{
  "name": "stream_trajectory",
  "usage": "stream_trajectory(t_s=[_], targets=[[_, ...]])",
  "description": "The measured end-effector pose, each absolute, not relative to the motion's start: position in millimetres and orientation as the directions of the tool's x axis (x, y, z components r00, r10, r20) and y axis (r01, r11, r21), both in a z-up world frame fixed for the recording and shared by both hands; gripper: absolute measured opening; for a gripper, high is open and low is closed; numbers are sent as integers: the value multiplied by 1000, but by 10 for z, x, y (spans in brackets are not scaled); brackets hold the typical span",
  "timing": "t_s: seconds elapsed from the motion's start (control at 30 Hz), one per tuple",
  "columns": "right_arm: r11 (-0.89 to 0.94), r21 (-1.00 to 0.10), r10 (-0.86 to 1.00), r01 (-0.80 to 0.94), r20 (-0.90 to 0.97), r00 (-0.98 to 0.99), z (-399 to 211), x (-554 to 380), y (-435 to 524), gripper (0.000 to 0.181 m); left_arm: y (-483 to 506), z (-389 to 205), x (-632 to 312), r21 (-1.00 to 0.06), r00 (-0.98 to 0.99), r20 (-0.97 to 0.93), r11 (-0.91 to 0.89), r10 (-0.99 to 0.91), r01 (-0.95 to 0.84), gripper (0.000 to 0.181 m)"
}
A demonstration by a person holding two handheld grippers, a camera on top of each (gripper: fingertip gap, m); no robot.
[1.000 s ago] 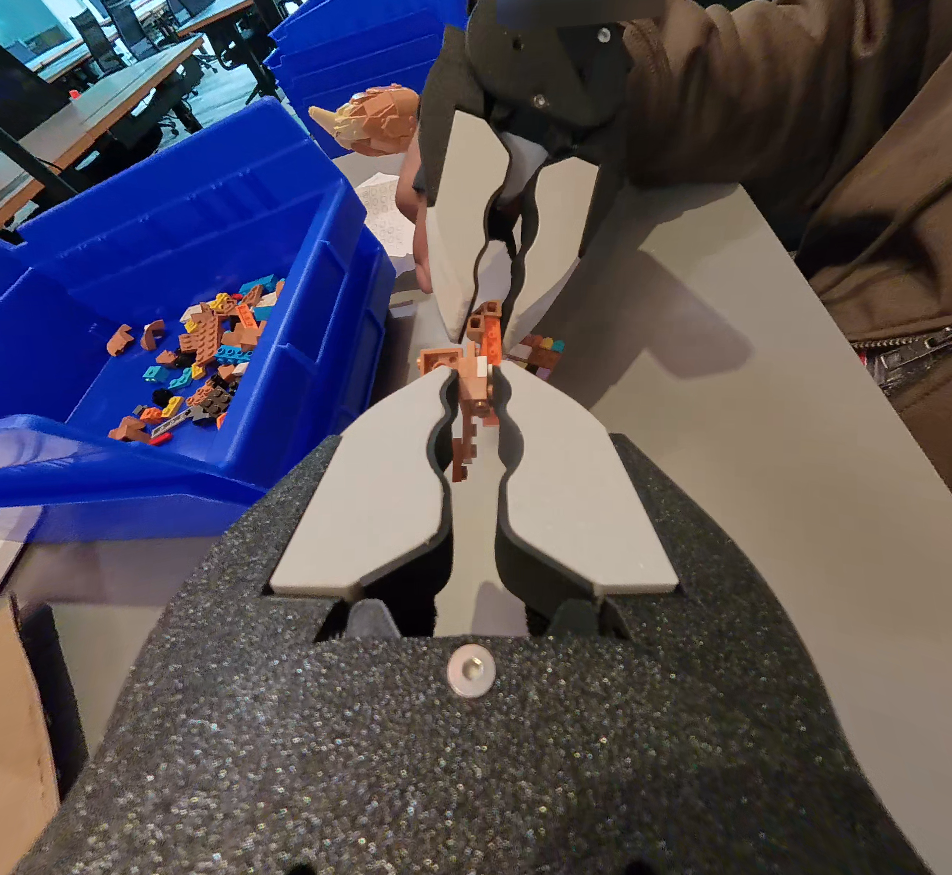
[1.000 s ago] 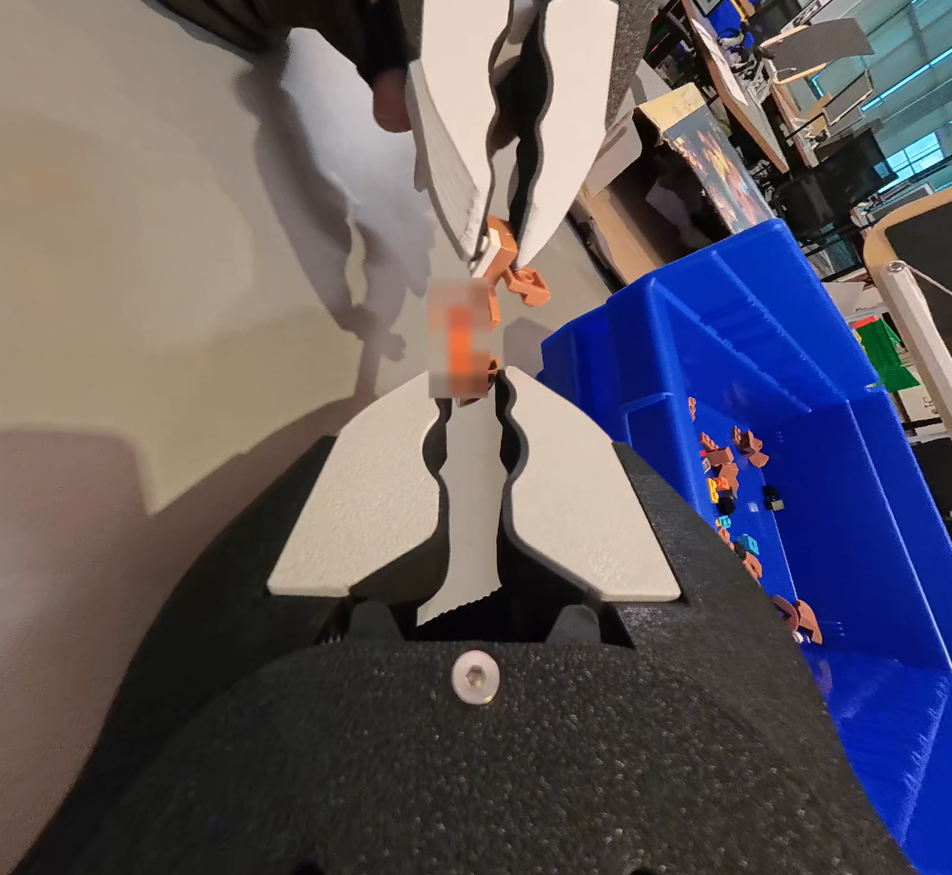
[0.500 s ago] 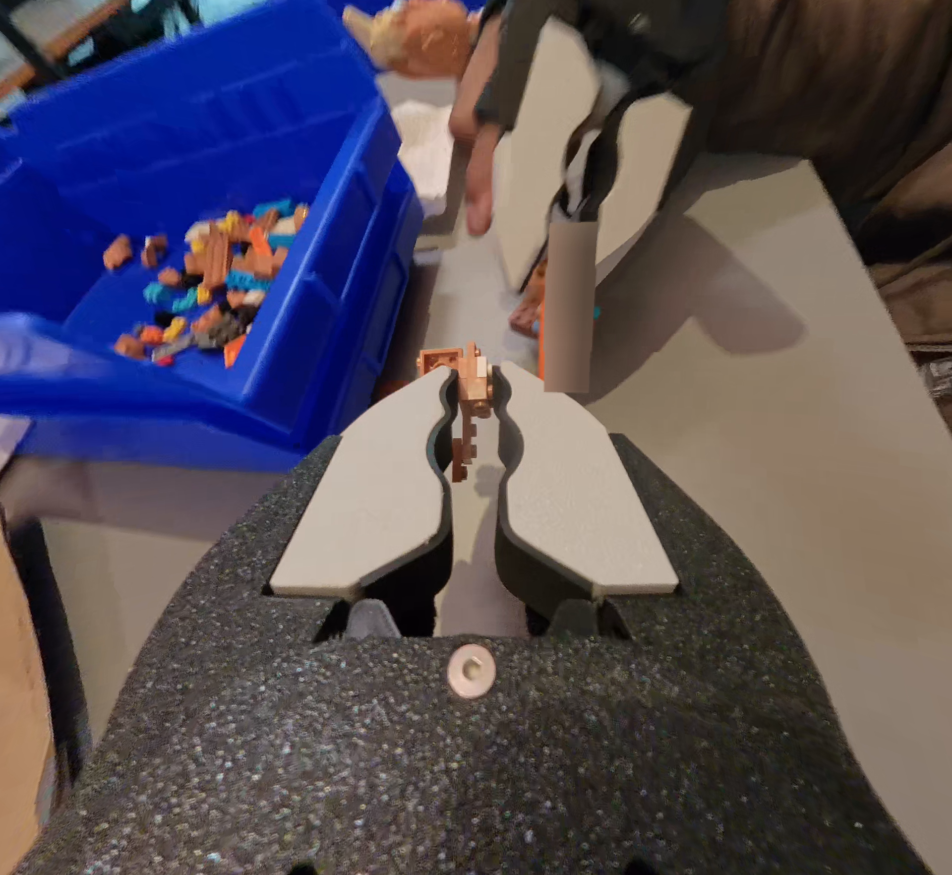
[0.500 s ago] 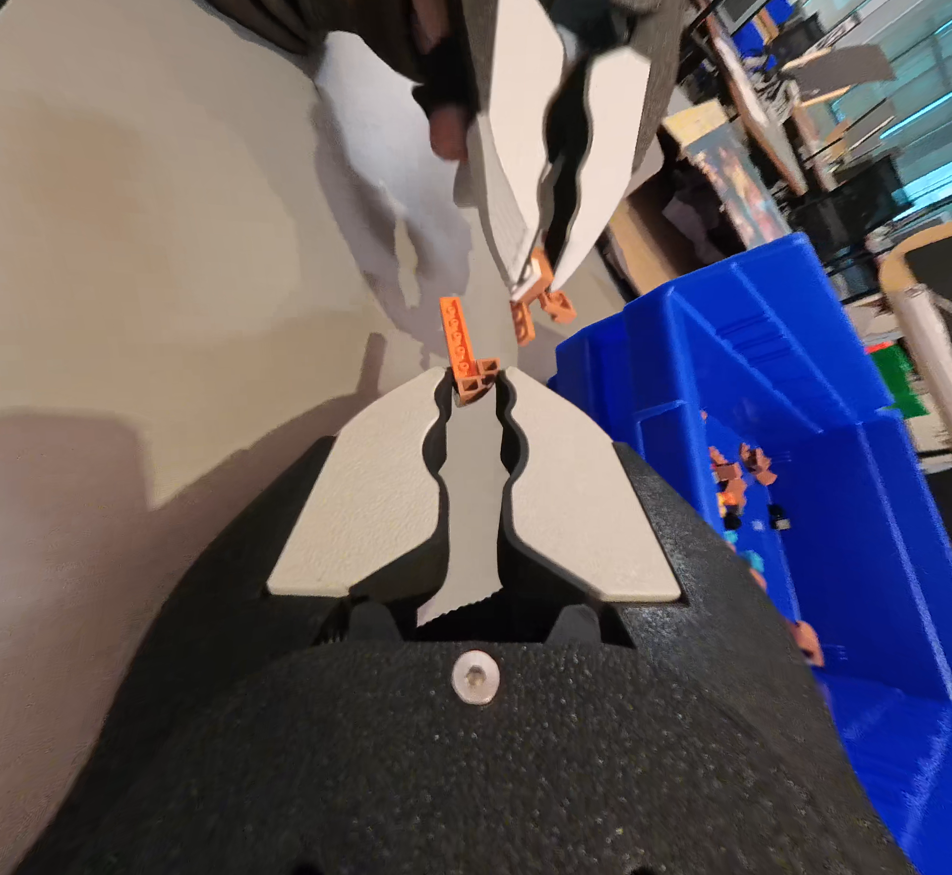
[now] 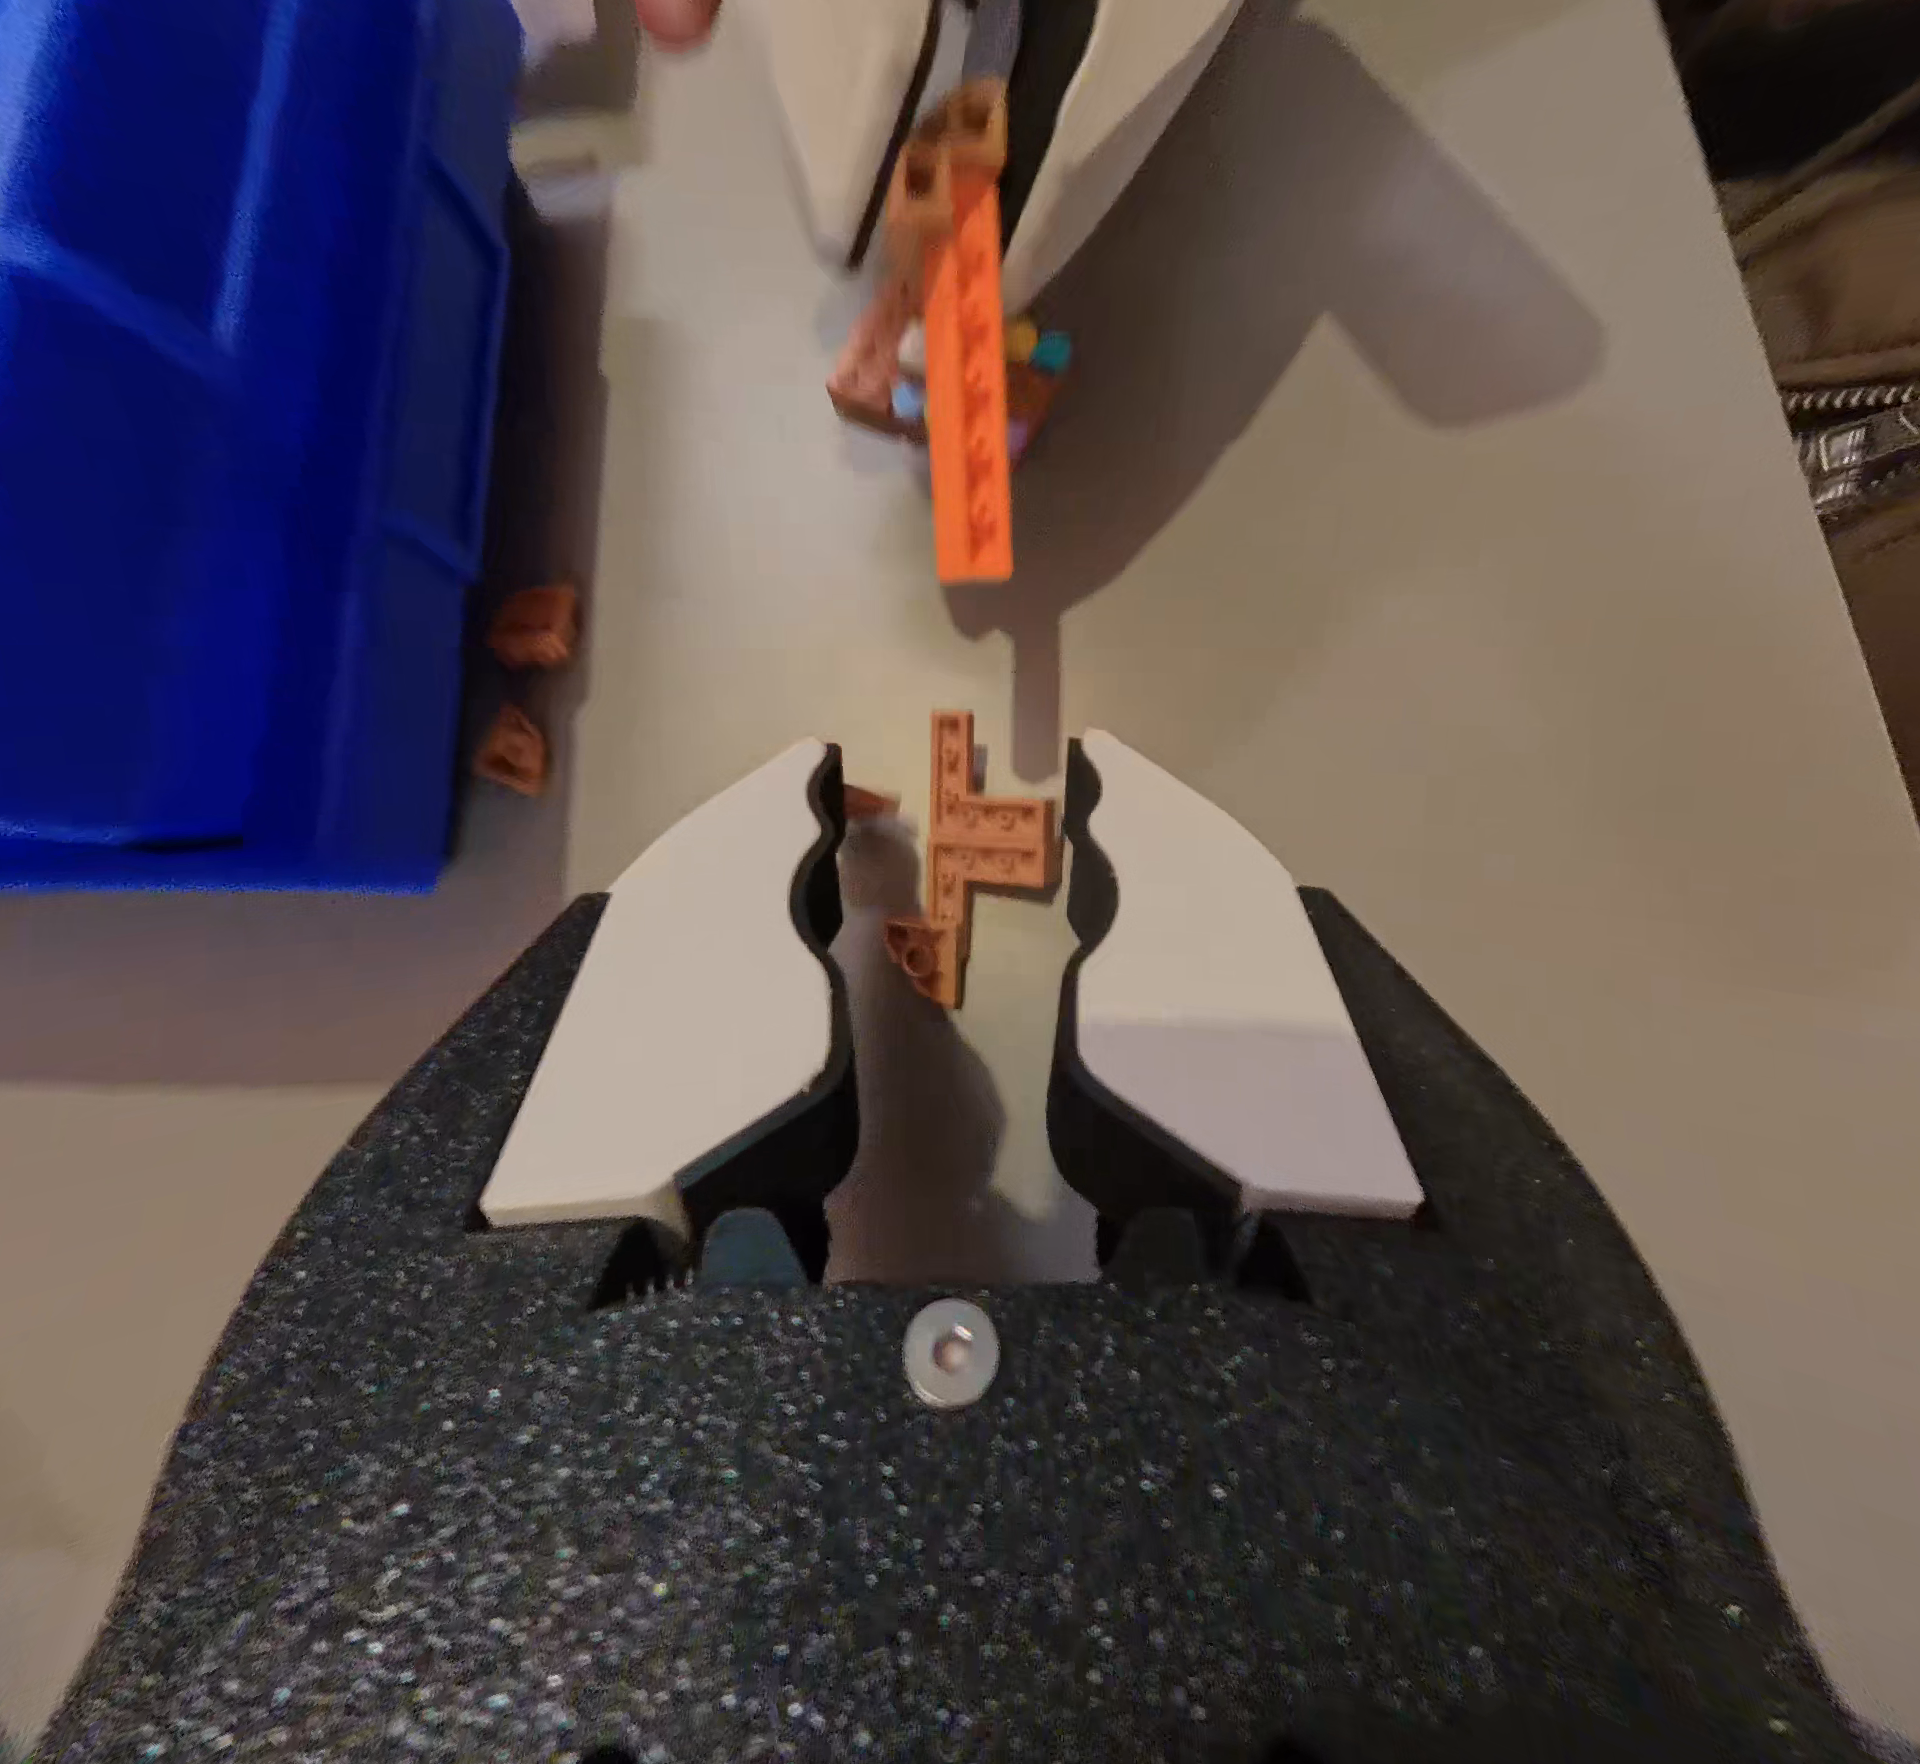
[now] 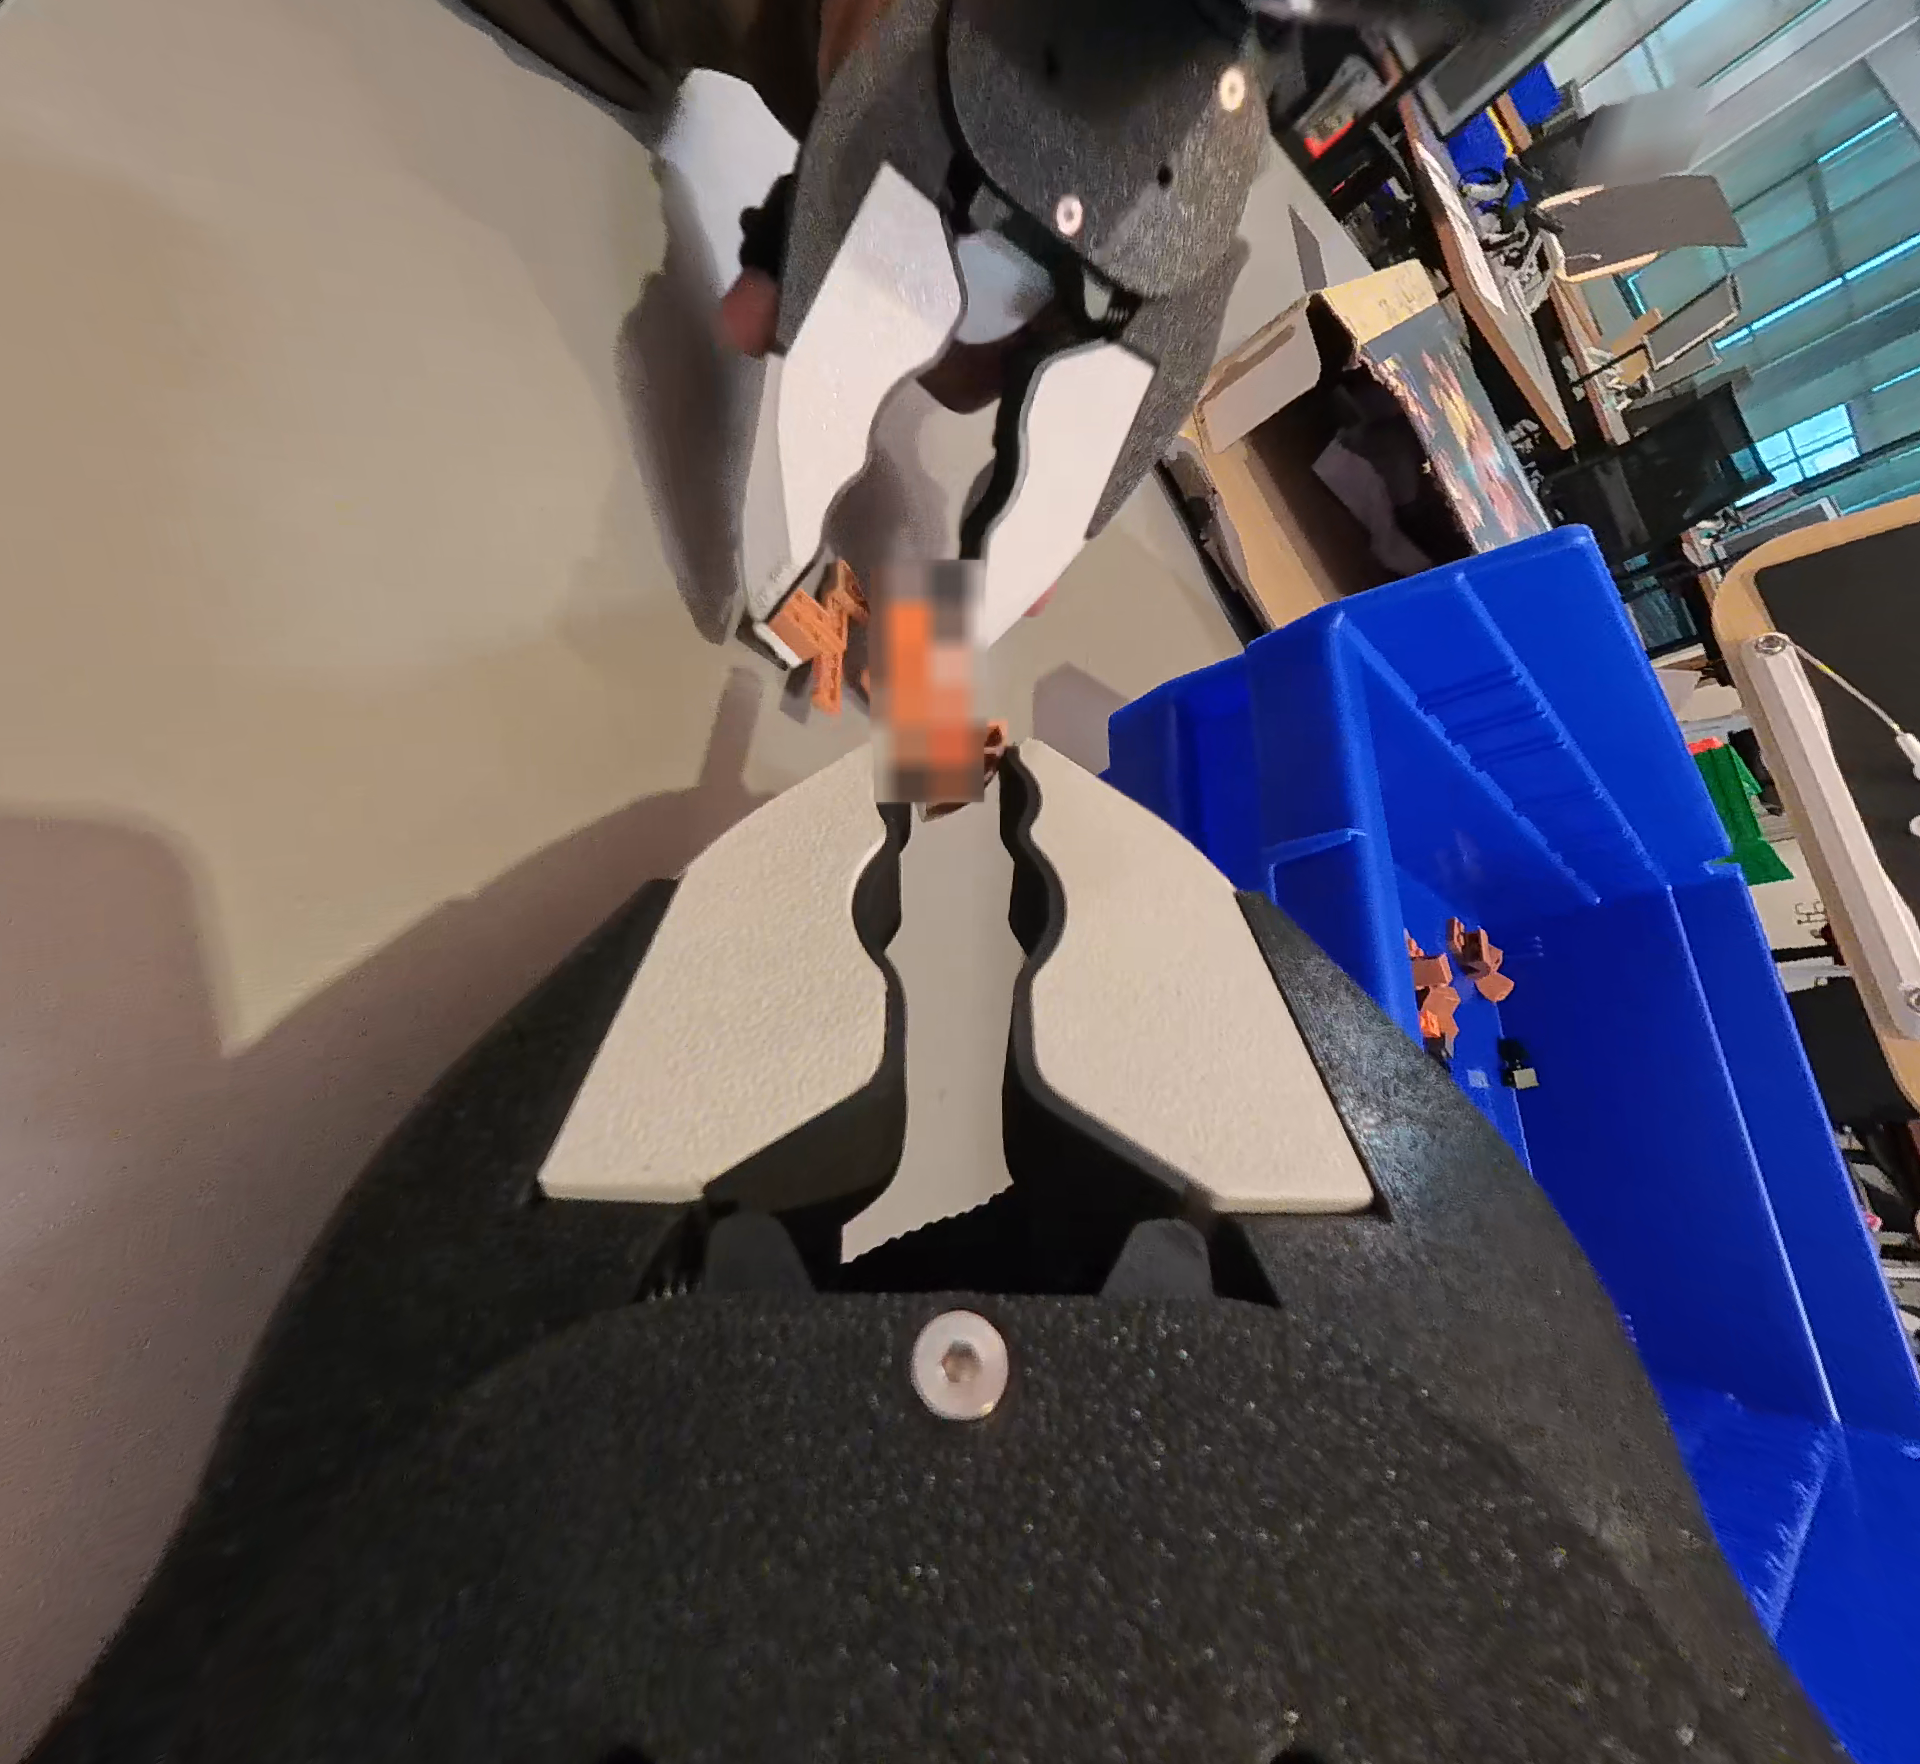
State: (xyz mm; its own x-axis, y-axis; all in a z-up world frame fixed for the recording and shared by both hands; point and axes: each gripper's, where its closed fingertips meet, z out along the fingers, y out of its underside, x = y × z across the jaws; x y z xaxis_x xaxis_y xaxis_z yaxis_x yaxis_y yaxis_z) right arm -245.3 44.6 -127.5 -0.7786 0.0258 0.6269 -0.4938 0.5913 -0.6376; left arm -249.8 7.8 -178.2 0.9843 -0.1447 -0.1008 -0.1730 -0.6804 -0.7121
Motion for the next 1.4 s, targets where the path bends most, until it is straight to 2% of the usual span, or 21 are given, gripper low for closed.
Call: stream_trajectory(t_s=[0.1, 0.17, 0.27, 0.37, 0.6, 0.87, 1.03, 1.4], targets=[[571, -658, 32, -491, 616, -787, -1255, -2431, 418, 16, 214, -1518, -2457, -788, 964, -215, -557, -153, -264, 40], [556, -671, 33, -490, 607, -794, -1244, -2406, 387, 16, 272, -1391, -2412, -817, 954, -255, -494, -155, -299, 29], [545, -685, 44, -483, 599, -800, -1240, -2400, 354, 16, 301, -1328, -2386, -824, 943, -293, -459, -159, -333, 12], [541, -697, 46, -471, 584, -811, -1251, -2398, 348, 16, 307, -1361, -2387, -820, 946, -283, -472, -161, -325, 9], [546, -693, 35, -471, 581, -813, -1277, -2390, 351, 17, 295, -1358, -2357, -857, 977, -138, -475, -164, -201, 9], [540, -679, 2, -497, 592, -806, -1294, -2350, 346, 18, 284, -1373, -2289, -878, 977, 122, -479, -173, 25, 10], [562, -633, -15, -532, 635, -772, -1325, -2366, 347, 18, 273, -1395, -2270, -865, 963, 207, -492, -173, 97, 10], [621, -433, -56, -653, 807, -588, -1313, -2427, 353, 16, 266, -1386, -2271, -858, 948, 270, -489, -171, 156, 7]])
